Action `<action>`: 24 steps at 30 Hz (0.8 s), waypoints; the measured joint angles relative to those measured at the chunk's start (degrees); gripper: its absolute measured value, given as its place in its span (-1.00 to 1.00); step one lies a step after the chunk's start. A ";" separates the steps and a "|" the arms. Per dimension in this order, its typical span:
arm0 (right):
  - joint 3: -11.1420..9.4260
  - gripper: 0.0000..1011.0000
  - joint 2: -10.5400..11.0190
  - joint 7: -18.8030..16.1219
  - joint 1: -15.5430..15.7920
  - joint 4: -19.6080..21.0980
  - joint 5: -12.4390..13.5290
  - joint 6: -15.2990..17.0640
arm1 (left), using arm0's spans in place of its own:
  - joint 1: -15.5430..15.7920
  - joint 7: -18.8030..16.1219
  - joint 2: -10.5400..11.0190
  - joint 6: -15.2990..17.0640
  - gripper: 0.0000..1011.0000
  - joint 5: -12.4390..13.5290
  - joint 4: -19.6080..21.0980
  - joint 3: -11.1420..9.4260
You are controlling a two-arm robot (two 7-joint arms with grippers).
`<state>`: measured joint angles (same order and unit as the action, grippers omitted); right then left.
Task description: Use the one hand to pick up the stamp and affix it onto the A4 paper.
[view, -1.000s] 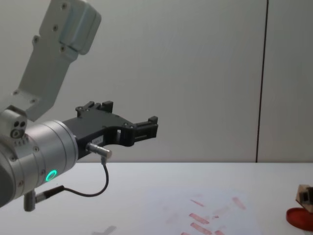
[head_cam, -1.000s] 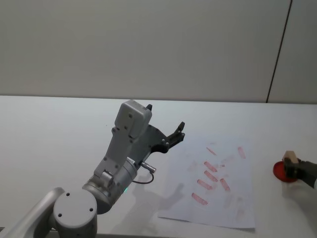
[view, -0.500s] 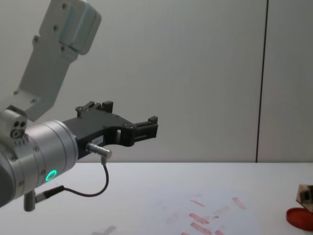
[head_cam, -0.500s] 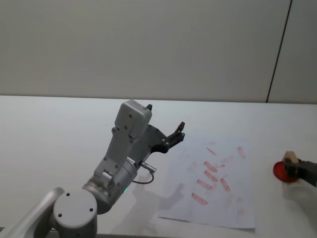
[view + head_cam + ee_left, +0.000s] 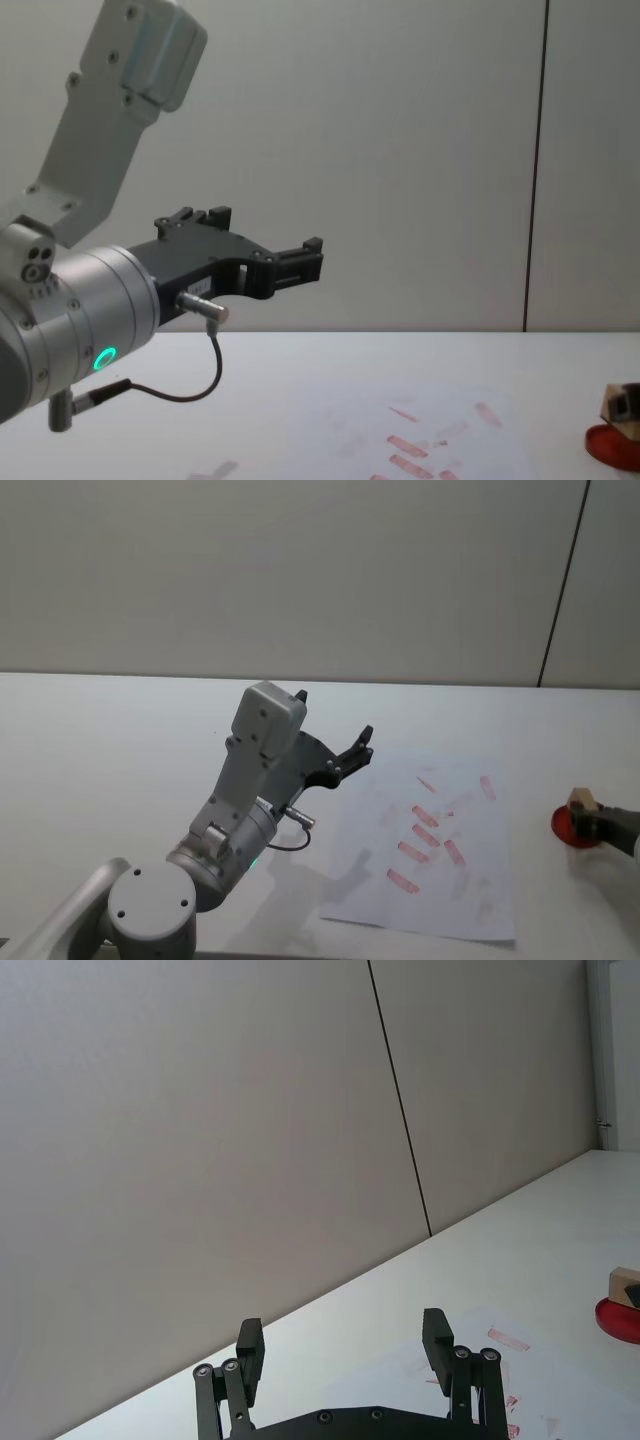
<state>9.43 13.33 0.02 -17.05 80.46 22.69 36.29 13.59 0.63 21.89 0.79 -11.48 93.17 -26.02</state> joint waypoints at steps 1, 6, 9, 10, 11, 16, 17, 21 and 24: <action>0.00 -0.57 -0.04 0.03 -0.08 -0.14 -0.03 0.06 | 0.00 0.00 0.00 0.00 0.98 0.00 0.00 0.00; 0.01 -0.57 -0.15 0.10 -0.30 -0.57 -0.34 0.28 | 0.00 0.00 0.00 0.00 0.98 0.00 0.00 0.00; 0.03 -0.57 -0.19 0.13 -0.43 -0.83 -0.68 0.41 | 0.00 0.00 0.00 0.00 0.98 0.00 0.00 0.00; 0.05 -0.57 -0.21 0.14 -0.48 -0.94 -0.89 0.48 | 0.00 0.00 0.00 0.00 0.98 0.00 0.00 0.00; 0.06 -0.57 -0.21 0.13 -0.51 -0.99 -1.00 0.51 | 0.00 0.00 0.00 0.00 0.98 0.00 0.00 0.00; 0.15 -0.57 -0.24 -0.02 -0.63 -1.24 -1.61 0.73 | 0.00 0.00 0.00 0.00 0.98 0.00 0.00 0.00; 0.17 -0.57 -0.26 -0.05 -0.66 -1.33 -1.78 0.79 | 0.00 0.00 0.00 0.00 0.98 0.00 0.00 0.00; 0.24 -0.57 -0.34 -0.13 -0.68 -1.52 -2.12 0.92 | 0.00 0.00 0.00 0.00 0.98 0.00 0.00 0.00; 0.29 -0.57 -0.40 -0.16 -0.69 -1.71 -2.32 1.04 | 0.00 0.00 0.00 0.00 0.98 0.00 0.00 0.00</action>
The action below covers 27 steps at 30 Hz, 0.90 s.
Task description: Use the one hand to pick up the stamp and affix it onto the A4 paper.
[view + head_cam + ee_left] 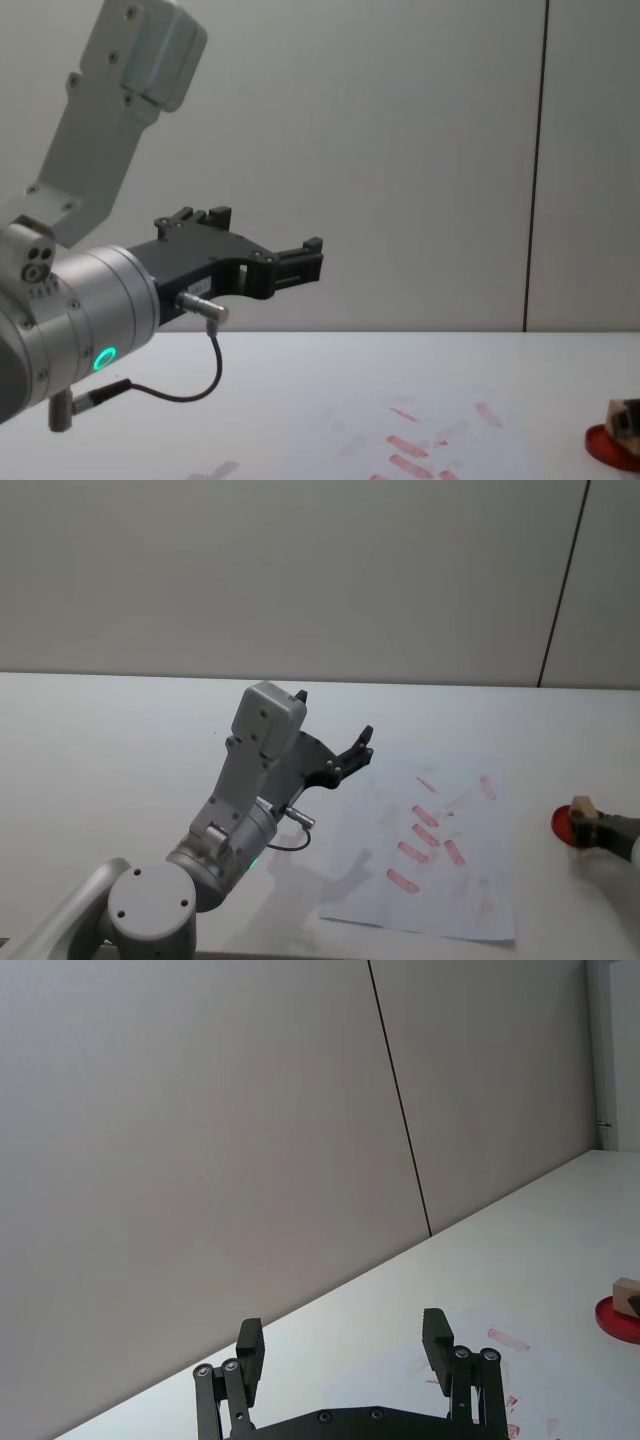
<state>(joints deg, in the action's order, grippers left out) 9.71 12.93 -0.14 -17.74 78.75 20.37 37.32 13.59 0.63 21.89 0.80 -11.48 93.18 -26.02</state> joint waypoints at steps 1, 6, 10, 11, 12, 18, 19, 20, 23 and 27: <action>0.01 -0.57 -0.03 0.00 0.00 -0.07 -0.04 0.02 | 0.00 0.00 0.00 0.00 0.98 0.00 0.00 0.00; 0.05 -0.57 -0.17 0.01 -0.04 -0.48 -0.16 0.05 | 0.00 0.00 0.00 0.00 0.98 0.00 -0.01 0.00; 0.07 -0.57 -0.30 0.07 -0.07 -0.80 -0.17 -0.01 | 0.00 0.00 0.00 0.00 0.98 0.00 0.00 0.00; 0.07 -0.57 -0.33 0.08 -0.09 -0.88 -0.17 -0.01 | 0.00 0.00 0.00 0.00 0.98 0.00 0.00 0.00; 0.07 -0.57 -0.37 0.11 -0.11 -1.00 -0.17 -0.02 | 0.00 0.00 0.00 0.00 0.98 0.00 0.00 0.00; 0.04 -0.57 -0.53 0.21 -0.24 -1.36 -0.17 -0.04 | 0.00 0.00 0.00 0.00 0.98 0.00 0.00 0.00; 0.03 -0.57 -0.56 0.23 -0.27 -1.44 -0.16 -0.05 | 0.00 0.00 0.00 0.00 0.98 0.00 0.00 0.00; 0.02 -0.57 -0.59 0.24 -0.28 -1.48 -0.16 -0.06 | 0.00 0.00 0.00 0.00 0.98 0.00 0.00 0.00; -0.03 -0.57 -0.65 0.28 -0.33 -1.56 -0.16 -0.09 | 0.00 0.00 0.00 0.00 0.98 0.00 0.00 0.00; -0.06 -0.57 -0.71 0.30 -0.40 -1.56 -0.19 -0.11 | 0.00 0.00 0.00 0.00 0.98 0.00 0.00 0.00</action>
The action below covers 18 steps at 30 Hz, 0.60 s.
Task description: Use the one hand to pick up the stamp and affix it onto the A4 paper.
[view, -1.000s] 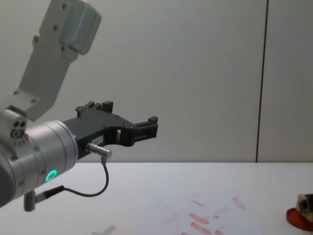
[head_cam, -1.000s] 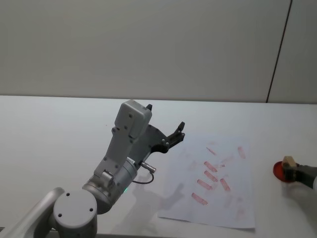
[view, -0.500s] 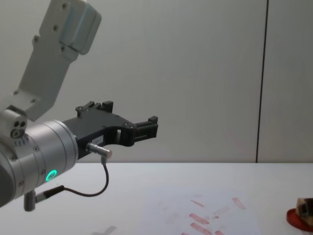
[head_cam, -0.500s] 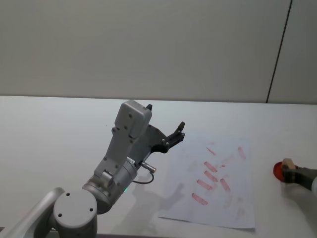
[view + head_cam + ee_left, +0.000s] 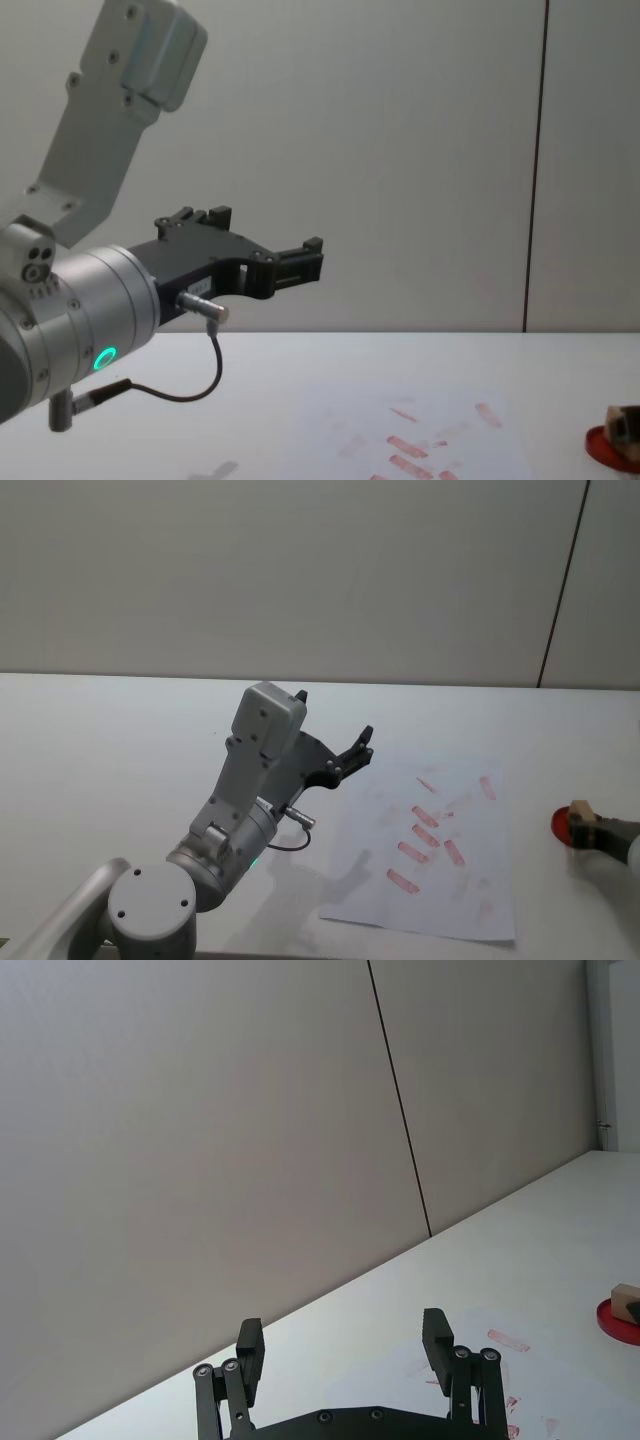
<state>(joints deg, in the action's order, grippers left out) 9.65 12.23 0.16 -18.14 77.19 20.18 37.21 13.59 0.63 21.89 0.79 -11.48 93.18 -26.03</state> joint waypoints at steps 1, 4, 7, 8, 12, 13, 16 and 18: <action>-0.02 -0.57 -0.03 0.01 -0.03 0.05 -0.06 -0.01 | 0.00 0.00 0.00 0.00 0.98 0.00 0.00 0.00; -0.04 -0.57 -0.05 0.01 -0.06 0.16 -0.14 -0.01 | 0.00 0.00 0.00 0.00 0.98 0.00 0.00 0.00; -0.06 -0.57 -0.10 0.00 -0.14 0.44 -0.22 -0.06 | 0.00 0.00 0.00 0.00 0.98 0.00 0.00 0.00; -0.07 -0.57 -0.11 -0.02 -0.16 0.51 -0.25 -0.08 | 0.00 0.00 0.00 0.00 0.98 0.00 0.00 0.01; -0.08 -0.57 -0.17 -0.16 -0.25 0.97 -0.52 -0.29 | 0.00 0.00 0.00 0.00 0.98 0.00 0.00 0.00; -0.08 -0.57 -0.18 -0.24 -0.29 1.09 -0.70 -0.40 | 0.00 0.00 0.00 0.00 0.98 0.00 0.00 0.00; -0.06 -0.57 -0.19 -0.40 -0.33 1.28 -0.94 -0.53 | 0.00 0.00 0.00 0.00 0.98 0.00 0.00 0.00; -0.01 -0.57 -0.21 -0.61 -0.36 1.52 -1.28 -0.68 | 0.00 0.00 0.00 0.00 0.98 0.00 0.00 0.00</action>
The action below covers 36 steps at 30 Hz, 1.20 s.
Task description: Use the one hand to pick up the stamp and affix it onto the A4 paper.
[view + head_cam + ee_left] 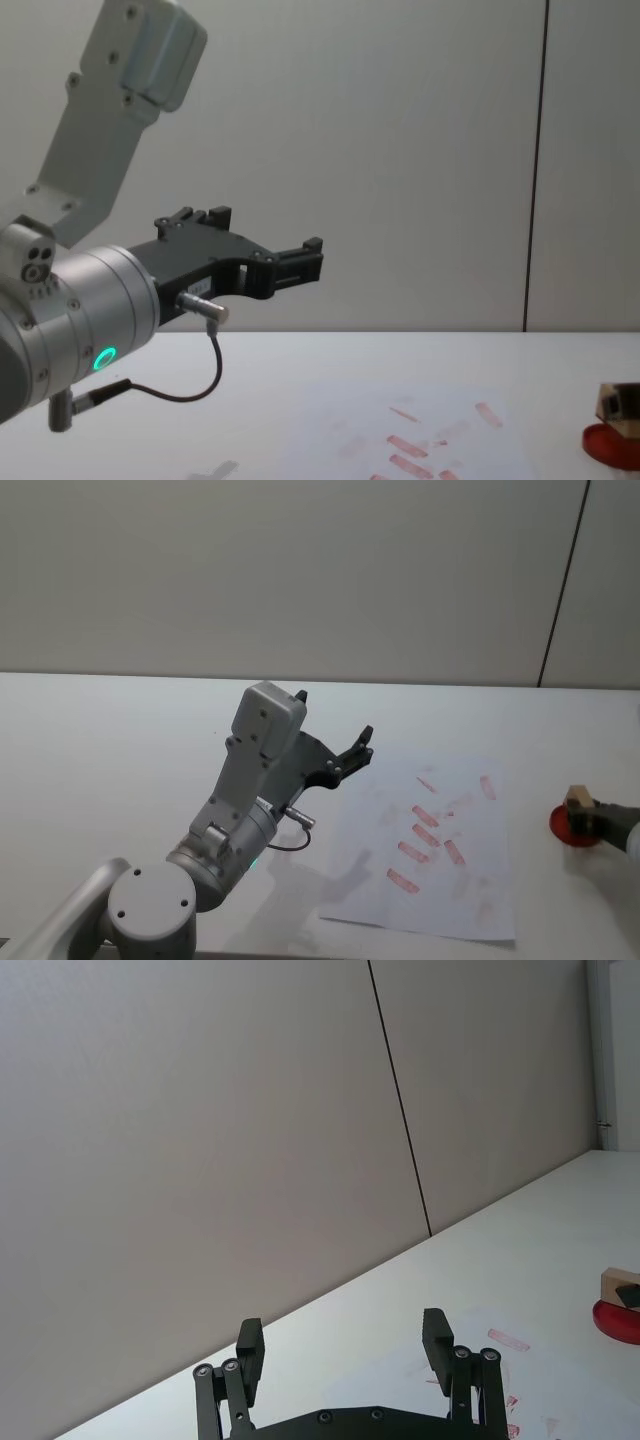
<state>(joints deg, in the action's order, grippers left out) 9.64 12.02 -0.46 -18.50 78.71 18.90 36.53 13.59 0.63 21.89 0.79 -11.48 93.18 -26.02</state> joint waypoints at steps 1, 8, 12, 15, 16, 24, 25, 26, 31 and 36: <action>0.02 -0.57 -0.01 -0.05 -0.01 0.11 -0.10 -0.06 | 0.00 0.00 0.00 0.00 0.98 0.00 0.00 0.00; 0.30 -0.57 -0.08 -0.95 -0.13 0.90 -1.25 -0.85 | 0.00 0.00 0.00 0.00 0.98 0.00 0.00 0.00; 0.64 -0.57 -0.26 -2.08 -0.44 1.23 -2.04 -1.47 | 0.00 0.00 0.00 0.00 0.98 0.00 0.00 0.00; 0.84 -0.57 -0.37 -2.73 -0.67 1.24 -2.48 -1.80 | 0.00 0.00 0.00 0.00 0.98 0.00 0.00 0.00; 1.01 -0.57 -0.51 -3.24 -0.90 1.22 -2.76 -2.01 | 0.00 0.00 0.00 0.00 0.98 0.00 0.00 0.00; 1.83 -0.57 -1.22 -5.78 -2.23 -0.07 -4.05 -3.10 | 0.00 0.00 0.00 0.00 0.98 0.00 0.00 0.00; 2.02 -0.57 -1.41 -6.29 -2.61 -0.53 -4.25 -3.30 | 0.00 0.00 0.00 0.00 0.98 0.00 0.00 0.00; 2.02 -0.57 -1.41 -6.29 -2.61 -0.53 -4.25 -3.30 | 0.00 0.00 0.00 0.00 0.98 0.00 0.00 0.00; 2.61 -0.57 -2.15 -8.48 -4.24 -2.48 -5.13 -3.94 | 0.00 0.00 0.00 0.00 0.98 0.00 0.00 0.00; 3.21 -0.57 -2.96 -11.21 -6.58 -5.21 -6.38 -4.30 | 0.00 0.00 0.00 0.00 0.98 0.00 0.00 0.00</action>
<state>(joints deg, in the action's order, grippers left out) 12.85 9.06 -11.66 -25.08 73.51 12.52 32.23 13.59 0.63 21.89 0.80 -11.48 93.17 -26.02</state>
